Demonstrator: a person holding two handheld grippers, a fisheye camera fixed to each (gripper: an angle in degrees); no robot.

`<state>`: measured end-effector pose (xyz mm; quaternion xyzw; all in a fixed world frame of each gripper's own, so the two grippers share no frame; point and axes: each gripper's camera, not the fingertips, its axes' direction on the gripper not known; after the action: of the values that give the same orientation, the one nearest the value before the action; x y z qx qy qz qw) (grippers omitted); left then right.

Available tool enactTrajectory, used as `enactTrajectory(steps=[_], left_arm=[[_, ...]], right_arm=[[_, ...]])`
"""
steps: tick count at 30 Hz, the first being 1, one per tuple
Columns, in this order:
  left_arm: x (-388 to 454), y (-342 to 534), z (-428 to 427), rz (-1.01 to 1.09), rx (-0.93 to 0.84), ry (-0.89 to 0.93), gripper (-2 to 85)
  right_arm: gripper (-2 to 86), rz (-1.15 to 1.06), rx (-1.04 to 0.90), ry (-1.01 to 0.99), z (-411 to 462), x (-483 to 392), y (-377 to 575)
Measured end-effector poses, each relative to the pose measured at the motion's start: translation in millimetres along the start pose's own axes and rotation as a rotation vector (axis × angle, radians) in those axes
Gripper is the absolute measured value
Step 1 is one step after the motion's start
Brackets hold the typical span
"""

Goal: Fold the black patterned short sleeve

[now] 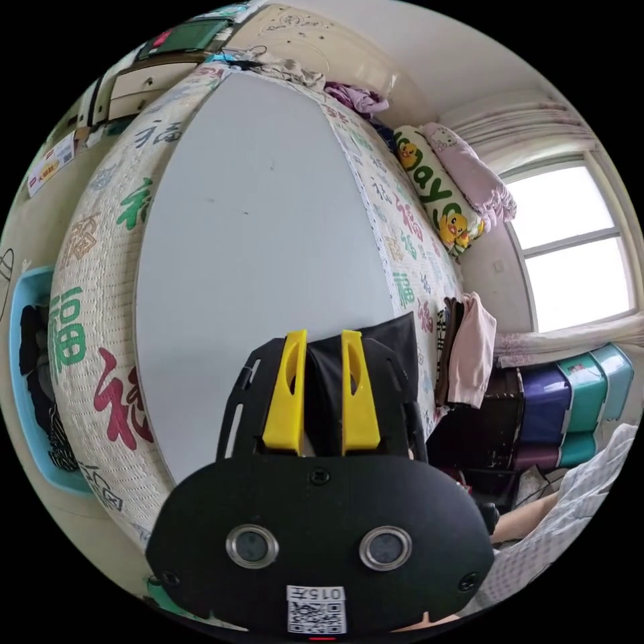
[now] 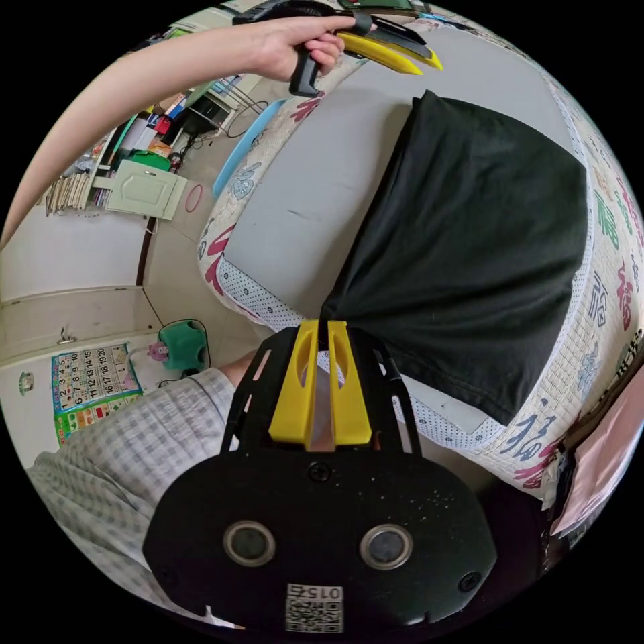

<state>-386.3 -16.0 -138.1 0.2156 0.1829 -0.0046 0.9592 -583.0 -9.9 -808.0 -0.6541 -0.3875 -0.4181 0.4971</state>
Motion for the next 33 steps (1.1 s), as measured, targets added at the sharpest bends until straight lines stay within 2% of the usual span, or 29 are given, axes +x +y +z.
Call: enactTrajectory(steps=[4, 7, 10, 18, 22, 25, 27, 30, 33], left_arm=[[-3.3, -2.4, 15.0, 0.006, -0.089, -0.043, 4.4], [-2.0, -4.9, 3.6, 0.026, -0.035, -0.101, -0.1], [-4.3, -3.7, -11.0, 0.029, 0.015, -0.161, -0.7], [-3.9, 3.5, 0.9, 0.073, -0.037, -0.333, -0.6], [-12.2, 6.4, -11.0, 0.008, -0.026, -0.291, 1.4], [-21.9, 16.3, -35.4, -0.053, 0.059, -0.194, 4.7], [-26.8, 24.4, -48.6, -0.077, 0.095, -0.141, 6.6], [-32.2, 36.7, -56.3, -0.08, 0.12, -0.057, 10.1], [-37.9, 40.5, -44.3, -0.095, 0.072, -0.024, 13.0]], right_arm=[[1.3, 0.002, -0.021, 0.014, 15.0, 0.0, -26.3], [1.5, -0.012, -0.024, 0.021, 23.1, 0.8, -42.8], [1.9, -0.043, -0.004, 0.015, 33.0, 1.8, -55.6], [5.3, 0.04, -0.087, -0.094, 95.5, 53.1, -92.5], [8.5, -0.02, -0.139, -0.2, 95.3, 76.8, -85.3], [8.5, -0.05, -0.047, -0.37, 55.5, 116.6, -70.5], [7.5, -0.031, 0.109, -0.431, 16.6, 174.0, -61.4], [7.9, 0.095, 0.3, -0.307, -12.2, 275.6, -55.8], [9.9, 0.235, 0.377, -0.23, -14.6, 376.6, -58.8]])
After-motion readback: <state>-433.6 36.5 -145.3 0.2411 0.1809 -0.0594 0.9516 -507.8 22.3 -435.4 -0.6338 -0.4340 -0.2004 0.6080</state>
